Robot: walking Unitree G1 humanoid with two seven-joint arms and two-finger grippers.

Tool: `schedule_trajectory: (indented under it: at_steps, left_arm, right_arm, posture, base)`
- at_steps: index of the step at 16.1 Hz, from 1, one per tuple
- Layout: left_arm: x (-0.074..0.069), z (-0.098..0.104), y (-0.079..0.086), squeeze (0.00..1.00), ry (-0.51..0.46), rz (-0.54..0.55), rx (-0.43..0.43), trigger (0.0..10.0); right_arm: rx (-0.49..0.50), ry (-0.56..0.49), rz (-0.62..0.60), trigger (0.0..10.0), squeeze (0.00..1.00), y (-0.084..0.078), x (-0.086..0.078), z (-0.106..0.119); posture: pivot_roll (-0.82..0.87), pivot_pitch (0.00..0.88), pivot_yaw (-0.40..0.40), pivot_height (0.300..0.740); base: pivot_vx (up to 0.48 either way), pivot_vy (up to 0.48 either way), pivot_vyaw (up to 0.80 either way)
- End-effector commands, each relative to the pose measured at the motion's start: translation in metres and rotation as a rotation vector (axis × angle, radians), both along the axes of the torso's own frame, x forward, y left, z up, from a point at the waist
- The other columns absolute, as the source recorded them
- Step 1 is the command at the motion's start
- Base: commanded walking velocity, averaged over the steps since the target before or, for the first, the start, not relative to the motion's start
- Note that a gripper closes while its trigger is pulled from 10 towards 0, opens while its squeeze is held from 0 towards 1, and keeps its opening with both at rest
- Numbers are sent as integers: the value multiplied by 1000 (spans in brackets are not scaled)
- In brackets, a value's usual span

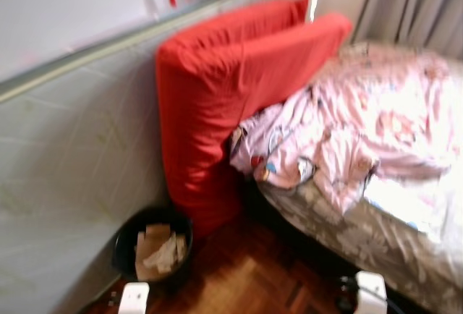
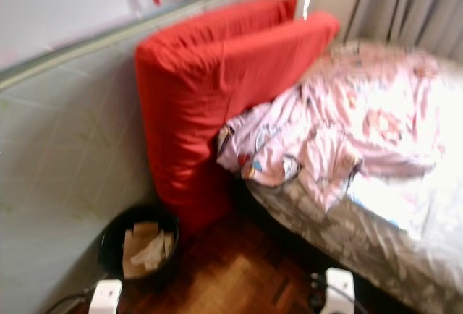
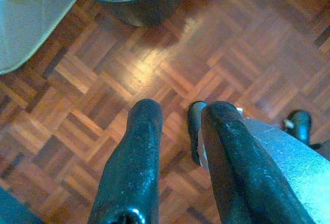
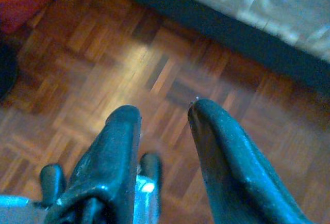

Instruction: Clean up the room

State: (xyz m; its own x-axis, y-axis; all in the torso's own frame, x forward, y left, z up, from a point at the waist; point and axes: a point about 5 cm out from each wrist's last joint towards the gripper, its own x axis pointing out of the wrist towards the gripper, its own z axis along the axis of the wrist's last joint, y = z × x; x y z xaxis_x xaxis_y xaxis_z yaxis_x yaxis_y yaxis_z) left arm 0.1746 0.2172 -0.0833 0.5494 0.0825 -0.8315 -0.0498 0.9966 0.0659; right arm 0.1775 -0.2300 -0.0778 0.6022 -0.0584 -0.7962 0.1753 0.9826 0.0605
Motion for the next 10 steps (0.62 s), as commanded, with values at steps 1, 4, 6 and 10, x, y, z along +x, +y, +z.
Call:
schedule_trajectory:
  at_steps: [1, 4, 6, 10]
  left_arm:
    - [-9, -3, 6, 0, 33, -2, 19, 10000]
    - [-10, -3, 6, 0, 34, -1, 17, 10000]
    - [-10, -3, 6, 0, 33, -2, 18, 10000]
    - [-8, -2, 6, 0, 27, 0, 18, 10000]
  right_arm:
    - [23, 4, 8, 10000, 0, 8, -1, -2]
    - [21, 6, 27, 10000, 0, 8, -2, -3]
    - [19, 6, 33, 10000, 0, 8, -2, -3]
    - [30, 16, 27, 10000, 0, 8, -3, -3]
  posture:
    - [84, 0, 11, 740]
    - [87, 0, 5, 740]
    - [85, 0, 7, 740]
    - [86, 0, 7, 740]
  base:
    - [0, -251, 0]
    - [0, -256, 0]
    - [0, -255, 0]
    - [0, -256, -392]
